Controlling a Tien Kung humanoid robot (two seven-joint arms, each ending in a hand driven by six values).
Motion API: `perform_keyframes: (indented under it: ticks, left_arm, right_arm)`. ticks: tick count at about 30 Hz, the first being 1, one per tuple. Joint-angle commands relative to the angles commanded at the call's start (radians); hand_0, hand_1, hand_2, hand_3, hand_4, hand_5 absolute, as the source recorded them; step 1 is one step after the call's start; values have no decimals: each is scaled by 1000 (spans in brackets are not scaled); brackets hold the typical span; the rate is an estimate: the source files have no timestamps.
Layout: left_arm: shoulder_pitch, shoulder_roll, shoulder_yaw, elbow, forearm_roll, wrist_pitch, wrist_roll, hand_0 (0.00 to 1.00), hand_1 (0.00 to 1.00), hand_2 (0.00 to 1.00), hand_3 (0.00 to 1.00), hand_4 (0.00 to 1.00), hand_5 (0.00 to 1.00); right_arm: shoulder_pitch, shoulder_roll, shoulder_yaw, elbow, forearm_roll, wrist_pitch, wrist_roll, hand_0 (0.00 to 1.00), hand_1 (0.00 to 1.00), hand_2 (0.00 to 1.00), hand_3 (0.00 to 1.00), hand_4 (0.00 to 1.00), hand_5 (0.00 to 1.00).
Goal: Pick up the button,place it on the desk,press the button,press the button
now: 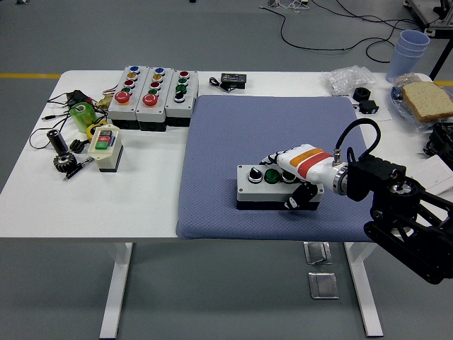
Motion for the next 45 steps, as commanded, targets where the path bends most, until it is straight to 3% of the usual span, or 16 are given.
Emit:
perform_keyframes:
  ticks: [4, 5, 16, 22, 23, 24, 28, 29, 31, 34, 35, 45]
  left_arm:
    - [0, 0, -1, 0, 1, 0, 0, 657, 642, 661, 564, 338, 844]
    - [0, 0, -1, 0, 1, 0, 0, 657, 642, 661, 565, 335, 843]
    - [-3, 0, 1, 0, 2, 1, -2, 658, 642, 660, 564, 333, 841]
    - [-2, 0, 0, 0, 5, 1, -2, 657, 641, 660, 564, 331, 839]
    - [-2, 0, -1, 0, 5, 1, -2, 657, 640, 660, 562, 332, 842]
    - [-2, 0, -1, 0, 6, 1, -2, 657, 640, 660, 562, 332, 842]
    - [0, 0, -3, 0, 9, 1, -1, 657, 640, 660, 562, 332, 842]
    - [0, 0, -3, 0, 9, 1, -1, 656, 641, 660, 561, 334, 846]
    - [1, 0, -3, 0, 11, 1, -1, 656, 641, 660, 561, 334, 846]
    - [3, 0, -5, 0, 16, 0, -1, 656, 641, 660, 561, 334, 846]
    - [3, 0, -5, 0, 18, 0, 0, 655, 641, 660, 561, 335, 847]
    - [11, 0, -5, 0, 25, 0, 0, 655, 640, 661, 560, 334, 847]
  right_arm:
    - [-5, -5, 8, 16, 24, 30, -15, 787, 785, 916, 935, 973, 2]
    - [-10, -8, 17, 26, 31, 33, -16, 852, 832, 939, 954, 965, 2]
    - [-47, -42, 150, 152, 94, 39, -23, 892, 881, 962, 963, 951, 2]
    - [-96, -74, 237, 239, 129, -9, -31, 890, 885, 960, 965, 959, 2]
    - [-100, -77, 244, 244, 132, -12, -32, 814, 805, 911, 944, 941, 2]
    - [-109, -83, 255, 255, 137, -22, -41, 814, 805, 911, 944, 941, 2]
    - [-162, -116, 303, 312, 193, -135, -132, 814, 805, 911, 944, 941, 2]
    - [-167, -120, 306, 316, 206, -158, -149, 355, 297, 477, 798, 716, 2]
    - [-184, -133, 308, 326, 254, -186, -167, 355, 297, 477, 798, 716, 2]
    - [-211, -151, 303, 341, 283, -155, -179, 355, 297, 477, 798, 716, 2]
    - [-220, -155, 298, 346, 278, -139, -183, 174, 15, 297, 731, 603, 29]
    - [-258, -162, 268, 356, 223, -65, -225, 140, 2, 255, 694, 544, 53]
